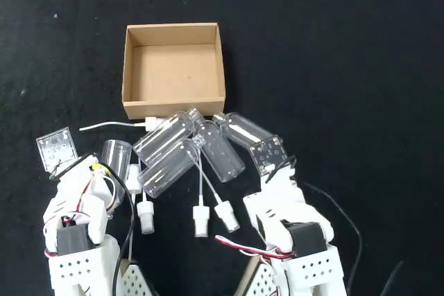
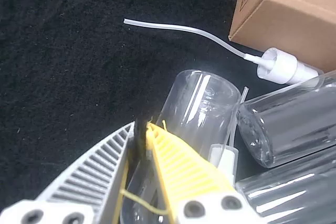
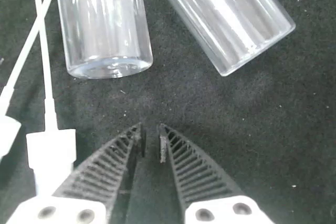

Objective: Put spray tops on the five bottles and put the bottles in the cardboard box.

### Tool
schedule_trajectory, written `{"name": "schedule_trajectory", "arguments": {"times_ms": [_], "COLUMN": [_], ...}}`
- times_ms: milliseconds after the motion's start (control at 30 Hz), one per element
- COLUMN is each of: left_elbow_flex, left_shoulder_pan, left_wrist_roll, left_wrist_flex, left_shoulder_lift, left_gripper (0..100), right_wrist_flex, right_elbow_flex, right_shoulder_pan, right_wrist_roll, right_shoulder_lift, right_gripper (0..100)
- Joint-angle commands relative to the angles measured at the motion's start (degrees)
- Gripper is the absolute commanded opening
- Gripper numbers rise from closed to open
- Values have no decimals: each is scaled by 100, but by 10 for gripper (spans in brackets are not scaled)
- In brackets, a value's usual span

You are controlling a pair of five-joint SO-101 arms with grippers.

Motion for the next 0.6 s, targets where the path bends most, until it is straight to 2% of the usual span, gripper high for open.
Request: {"name": "schedule_trajectory", "arguments": {"times_ms": [0, 567], "left_elbow_flex": [127, 127], "left_shoulder_pan": [-22, -22], "left_wrist_roll": [-18, -18], "left_wrist_flex": [18, 18], "left_shoulder_lift": [-9, -9], "left_gripper": [30, 30], "right_wrist_flex": [88, 88], "right_elbow_flex": [-22, -48], "right_shoulder_pan": [105, 132], "right_wrist_roll": [0, 35], "right_shoulder_lift": [-558, -549], "right_gripper": [12, 12]}}
